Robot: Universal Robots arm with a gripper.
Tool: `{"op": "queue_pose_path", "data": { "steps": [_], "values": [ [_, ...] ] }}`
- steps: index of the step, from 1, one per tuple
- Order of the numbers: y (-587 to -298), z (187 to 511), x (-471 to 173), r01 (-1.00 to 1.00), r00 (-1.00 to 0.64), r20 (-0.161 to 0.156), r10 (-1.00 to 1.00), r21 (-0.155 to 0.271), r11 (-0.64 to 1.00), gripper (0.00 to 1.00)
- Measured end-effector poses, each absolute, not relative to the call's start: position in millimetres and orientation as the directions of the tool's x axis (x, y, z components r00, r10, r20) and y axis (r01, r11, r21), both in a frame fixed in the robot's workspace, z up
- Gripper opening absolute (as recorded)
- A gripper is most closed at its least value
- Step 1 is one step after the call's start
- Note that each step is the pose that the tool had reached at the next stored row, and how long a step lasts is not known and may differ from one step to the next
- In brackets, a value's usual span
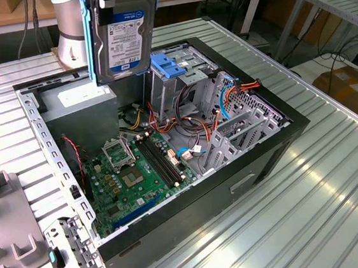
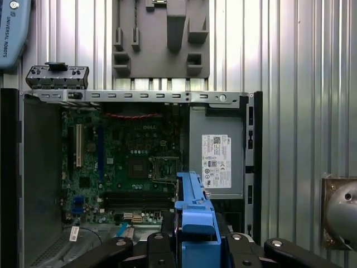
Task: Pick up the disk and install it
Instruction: 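Insert the disk into the insertion slot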
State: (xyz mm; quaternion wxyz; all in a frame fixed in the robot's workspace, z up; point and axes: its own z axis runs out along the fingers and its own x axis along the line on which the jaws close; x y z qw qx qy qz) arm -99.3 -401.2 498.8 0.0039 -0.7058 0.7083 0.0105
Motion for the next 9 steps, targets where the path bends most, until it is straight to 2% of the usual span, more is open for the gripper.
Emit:
{"op": "queue_pose_path", "data": {
  "steps": [9],
  "values": [
    [-402,499,-78,-1.000,-0.004,-0.018,-1.000,0.010,0.003,0.37]
  ]
}}
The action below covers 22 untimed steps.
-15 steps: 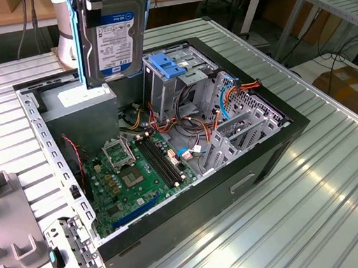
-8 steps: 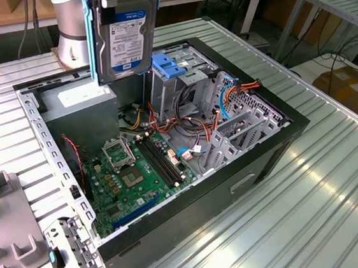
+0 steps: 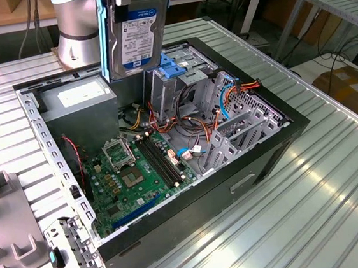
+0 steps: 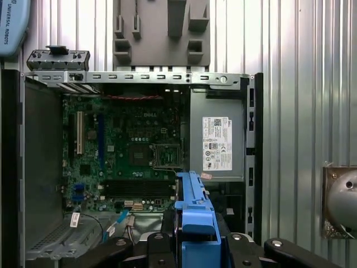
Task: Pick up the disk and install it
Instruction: 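Insert the disk into the insertion slot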
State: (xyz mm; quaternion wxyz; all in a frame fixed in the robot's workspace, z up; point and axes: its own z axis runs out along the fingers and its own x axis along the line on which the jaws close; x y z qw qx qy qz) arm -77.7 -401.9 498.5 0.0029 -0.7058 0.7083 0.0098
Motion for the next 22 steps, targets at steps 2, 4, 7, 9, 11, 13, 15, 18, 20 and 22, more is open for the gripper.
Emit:
{"op": "queue_pose_path", "data": {
  "steps": [2,4,7,9,11,13,15,18,20,22],
  "values": [
    [-404,498,-78,-1.000,-0.004,-0.018,-1.000,0.010,0.004,0.37],
    [-407,498,-78,-1.000,-0.004,-0.018,-1.000,0.010,0.004,0.37],
    [-412,498,-77,-1.000,-0.004,-0.018,-1.000,0.010,0.003,0.37],
    [-416,498,-77,-1.000,-0.004,-0.018,-1.000,0.010,0.004,0.37],
    [-419,498,-77,-1.000,-0.004,-0.018,-1.000,0.010,0.003,0.37],
    [-423,497,-77,-1.000,-0.004,-0.018,-1.000,0.010,0.003,0.37],
    [-428,497,-77,-1.000,-0.004,-0.018,-1.000,0.010,0.003,0.37],
    [-434,497,-77,-1.000,-0.004,-0.018,-1.000,0.010,0.003,0.37],
    [-437,497,-77,-1.000,-0.004,-0.018,-1.000,0.010,0.004,0.37],
    [-443,496,-77,-1.000,-0.004,-0.018,-1.000,0.010,0.003,0.37]
  ]
}}
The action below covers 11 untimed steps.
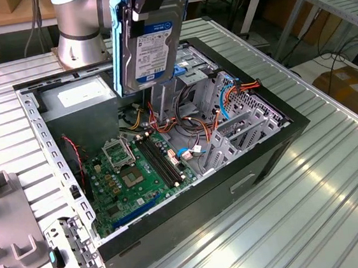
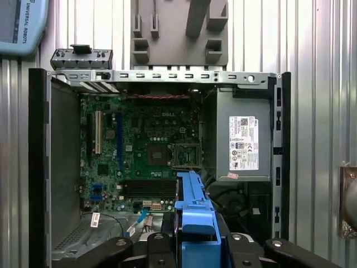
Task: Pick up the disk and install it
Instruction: 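Insert the disk into the insertion slot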
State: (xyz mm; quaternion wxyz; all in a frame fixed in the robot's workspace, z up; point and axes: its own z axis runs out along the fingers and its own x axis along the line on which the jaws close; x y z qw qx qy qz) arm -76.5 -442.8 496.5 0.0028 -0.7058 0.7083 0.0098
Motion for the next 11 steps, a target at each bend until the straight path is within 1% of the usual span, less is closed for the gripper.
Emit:
{"op": "queue_pose_path", "data": {
  "steps": [6,11],
  "values": [
    [-458,496,-76,-1.000,-0.004,-0.018,-1.000,0.010,0.003,0.37],
    [-476,495,-75,-1.000,-0.004,-0.018,-1.000,0.010,0.003,0.37]
  ]
}}
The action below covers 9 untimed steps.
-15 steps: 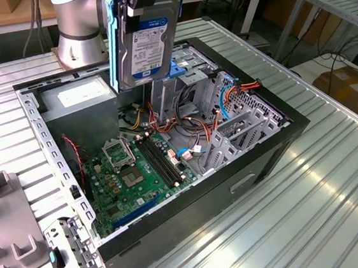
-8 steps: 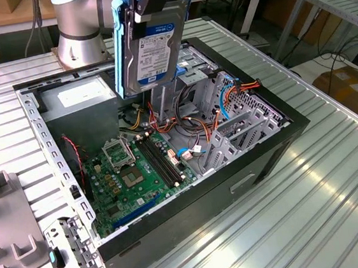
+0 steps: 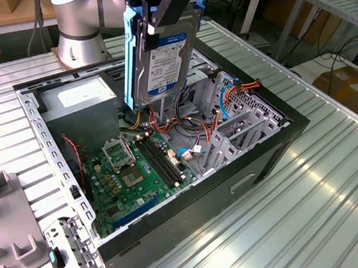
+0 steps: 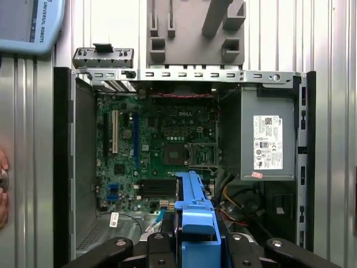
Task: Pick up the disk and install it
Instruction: 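Insert the disk into the insertion slot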
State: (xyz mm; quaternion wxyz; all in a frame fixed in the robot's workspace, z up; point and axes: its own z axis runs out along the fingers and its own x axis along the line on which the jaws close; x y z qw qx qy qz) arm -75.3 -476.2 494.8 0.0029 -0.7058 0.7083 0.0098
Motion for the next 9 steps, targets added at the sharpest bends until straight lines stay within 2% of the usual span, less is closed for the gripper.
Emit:
{"op": "queue_pose_path", "data": {
  "steps": [9],
  "values": [
    [-485.2,494.5,-75.2,-1.000,-0.004,-0.018,-1.000,0.010,0.003,0.37]
  ]
}}
